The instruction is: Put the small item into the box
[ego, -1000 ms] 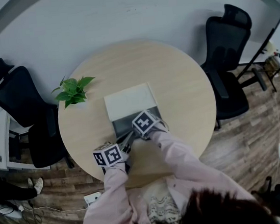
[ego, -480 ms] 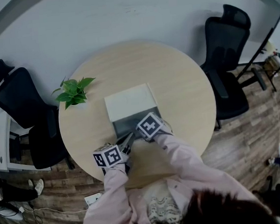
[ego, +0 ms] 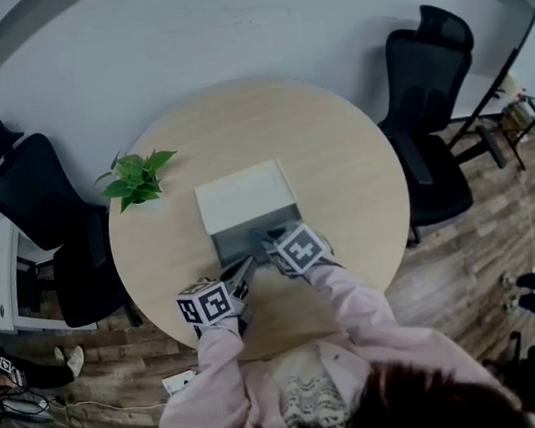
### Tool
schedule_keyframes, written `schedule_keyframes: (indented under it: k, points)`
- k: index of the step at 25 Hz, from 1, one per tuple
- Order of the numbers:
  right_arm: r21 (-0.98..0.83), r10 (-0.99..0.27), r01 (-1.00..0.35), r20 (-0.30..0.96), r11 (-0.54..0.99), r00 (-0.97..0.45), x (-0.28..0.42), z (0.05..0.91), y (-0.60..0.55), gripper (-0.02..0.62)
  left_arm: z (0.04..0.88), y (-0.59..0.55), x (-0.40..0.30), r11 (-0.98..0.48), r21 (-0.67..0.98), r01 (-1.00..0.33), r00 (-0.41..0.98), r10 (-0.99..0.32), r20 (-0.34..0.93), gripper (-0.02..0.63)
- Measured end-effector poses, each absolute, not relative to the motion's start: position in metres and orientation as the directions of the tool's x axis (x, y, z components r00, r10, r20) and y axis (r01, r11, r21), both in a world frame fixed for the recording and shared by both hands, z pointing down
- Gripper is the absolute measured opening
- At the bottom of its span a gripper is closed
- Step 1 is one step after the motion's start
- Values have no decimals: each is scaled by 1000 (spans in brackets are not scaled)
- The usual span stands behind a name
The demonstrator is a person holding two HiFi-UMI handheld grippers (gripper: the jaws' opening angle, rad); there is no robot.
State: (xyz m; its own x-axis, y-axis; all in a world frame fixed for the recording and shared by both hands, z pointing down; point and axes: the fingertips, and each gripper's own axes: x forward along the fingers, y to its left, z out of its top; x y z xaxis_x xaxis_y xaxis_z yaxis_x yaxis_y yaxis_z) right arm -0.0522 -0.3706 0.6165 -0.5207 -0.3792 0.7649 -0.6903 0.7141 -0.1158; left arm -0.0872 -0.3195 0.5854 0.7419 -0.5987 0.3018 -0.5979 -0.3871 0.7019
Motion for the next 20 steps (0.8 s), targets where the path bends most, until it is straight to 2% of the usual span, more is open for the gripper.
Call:
schedule_keyframes:
  k: [3,6,13,20]
  points:
    - [-154,-417,-695,703,702,-576,-53,604,-370,61,581,-318,-87,-403,687,-604,739,-606,294,9]
    - [-217,-433,-694,645,687,-630,-54,592,-365,60,578,-315,-85,-420,671,-611,739,-606,294,9]
    - [-293,-456,-653,521,698,-722,-56,566,-350,-11,569,-307,-78,-470,624,-624,743,-604,288,9]
    - [-322,-452,-625,472,711,-757,-53,560,-338,0,565,-302,-72,-502,592,-630,748,-598,290,9]
